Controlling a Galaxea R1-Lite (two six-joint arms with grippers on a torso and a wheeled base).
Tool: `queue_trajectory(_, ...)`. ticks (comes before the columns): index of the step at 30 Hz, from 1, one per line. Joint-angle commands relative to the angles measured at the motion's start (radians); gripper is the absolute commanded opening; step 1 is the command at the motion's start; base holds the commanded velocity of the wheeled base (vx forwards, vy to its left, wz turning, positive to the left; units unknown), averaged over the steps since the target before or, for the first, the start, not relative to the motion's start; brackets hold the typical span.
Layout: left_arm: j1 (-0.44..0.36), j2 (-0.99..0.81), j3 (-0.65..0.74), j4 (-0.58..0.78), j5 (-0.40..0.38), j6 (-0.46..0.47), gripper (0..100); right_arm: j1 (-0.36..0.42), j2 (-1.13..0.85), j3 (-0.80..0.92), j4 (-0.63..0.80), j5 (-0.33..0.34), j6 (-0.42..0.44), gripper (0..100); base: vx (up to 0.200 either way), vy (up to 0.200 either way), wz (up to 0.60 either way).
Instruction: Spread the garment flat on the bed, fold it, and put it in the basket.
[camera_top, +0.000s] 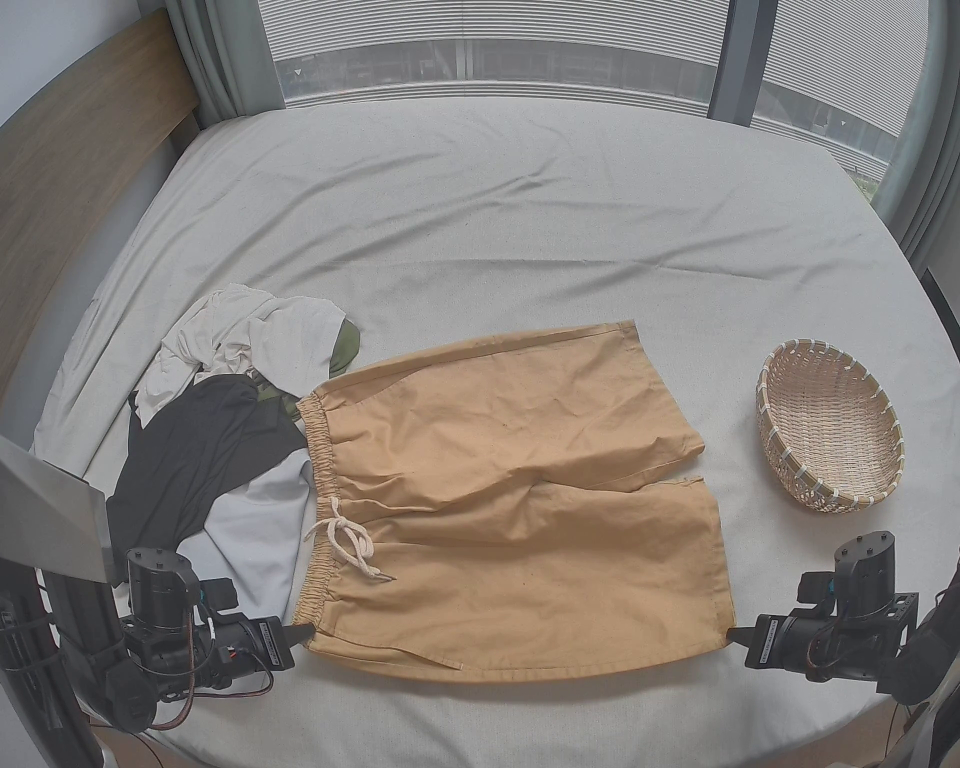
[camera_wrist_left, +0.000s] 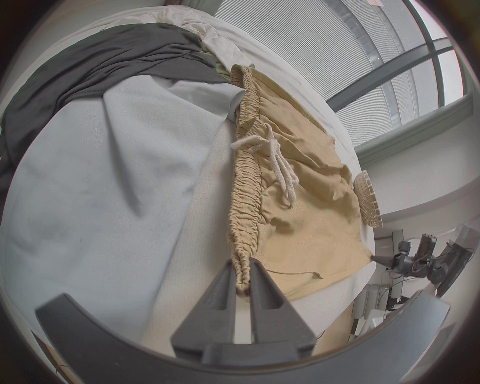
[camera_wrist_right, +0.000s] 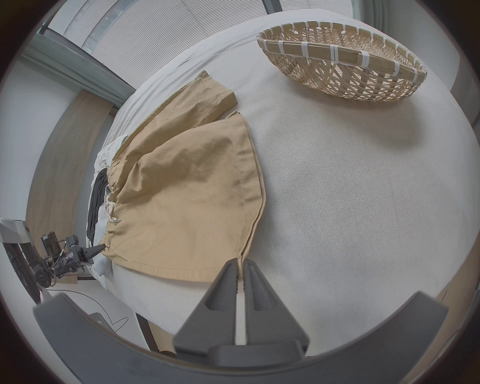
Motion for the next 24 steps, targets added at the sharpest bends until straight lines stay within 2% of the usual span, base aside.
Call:
queue_trajectory(1, 0.0, -0.014, 0.016, 0.013, 0.0, 0.013, 0, 0.005, -0.035, 0.018, 0.014, -0.001, -0.001, 0, 0.0, 0.0, 0.0)
queue_trajectory(7, 0.0, -0.06, 0.016, -0.016, -0.024, 0.005, 0, 0.002, -0.046, 0.018, -0.02, 0.002, 0.0, 0, 0.0, 0.0, 0.0)
queue_trajectory(11, -0.001, -0.089, 0.018, -0.121, -0.026, -0.047, 0, -0.012, -0.076, 0.018, -0.17, 0.018, 0.011, 0, 0.0, 0.0, 0.0)
queue_trajectory(15, -0.001, -0.138, 0.004, -0.145, -0.021, -0.061, 0, -0.032, -0.095, -0.002, -0.28, 0.027, 0.025, 0, 0.0, 0.0, 0.0)
queue_trajectory(20, -0.003, -0.191, -0.03, -0.144, -0.02, -0.095, 0, -0.037, -0.124, -0.058, -0.311, 0.027, 0.037, 0, 0.0, 0.0, 0.0)
queue_trajectory(24, 0.002, -0.227, -0.094, -0.145, 0.006, -0.147, 0, -0.055, -0.167, -0.168, -0.299, 0.027, 0.063, 0, 0.0, 0.0, 0.0)
